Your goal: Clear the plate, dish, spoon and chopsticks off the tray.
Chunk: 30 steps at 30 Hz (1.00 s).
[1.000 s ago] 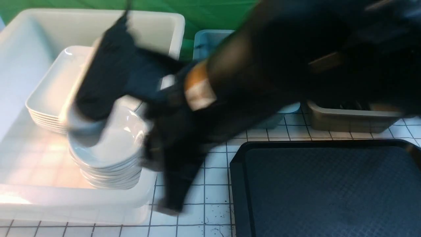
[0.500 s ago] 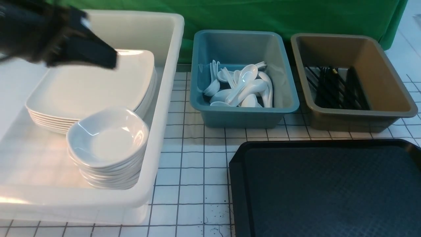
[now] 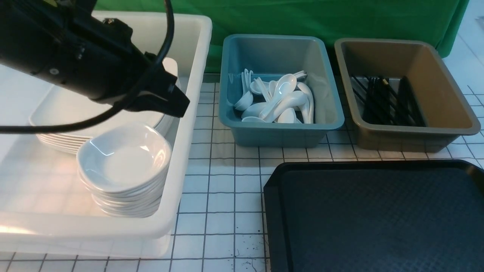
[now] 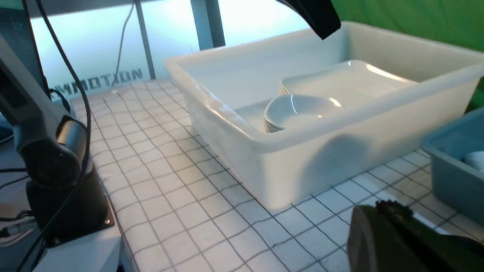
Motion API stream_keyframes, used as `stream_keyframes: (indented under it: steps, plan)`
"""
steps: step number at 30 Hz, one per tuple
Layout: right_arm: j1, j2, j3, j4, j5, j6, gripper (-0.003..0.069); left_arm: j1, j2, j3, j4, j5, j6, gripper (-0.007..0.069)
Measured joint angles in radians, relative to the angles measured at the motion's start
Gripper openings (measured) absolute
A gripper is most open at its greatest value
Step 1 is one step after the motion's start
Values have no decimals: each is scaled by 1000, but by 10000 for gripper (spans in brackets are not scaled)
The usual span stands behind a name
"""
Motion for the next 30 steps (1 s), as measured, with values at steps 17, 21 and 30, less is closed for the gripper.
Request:
stream_keyframes:
  steps: [17, 21, 30]
  plan:
    - [0, -1, 127, 0, -118, -2, 59, 0, 0, 0, 167, 27, -70, 4]
    - [0, -1, 127, 0, -118, -2, 66, 0, 0, 0, 185, 10, -124, 4]
    - [0, -41, 132, 112, -97, -2, 71, 0, 0, 0, 186, 9, -181, 4]
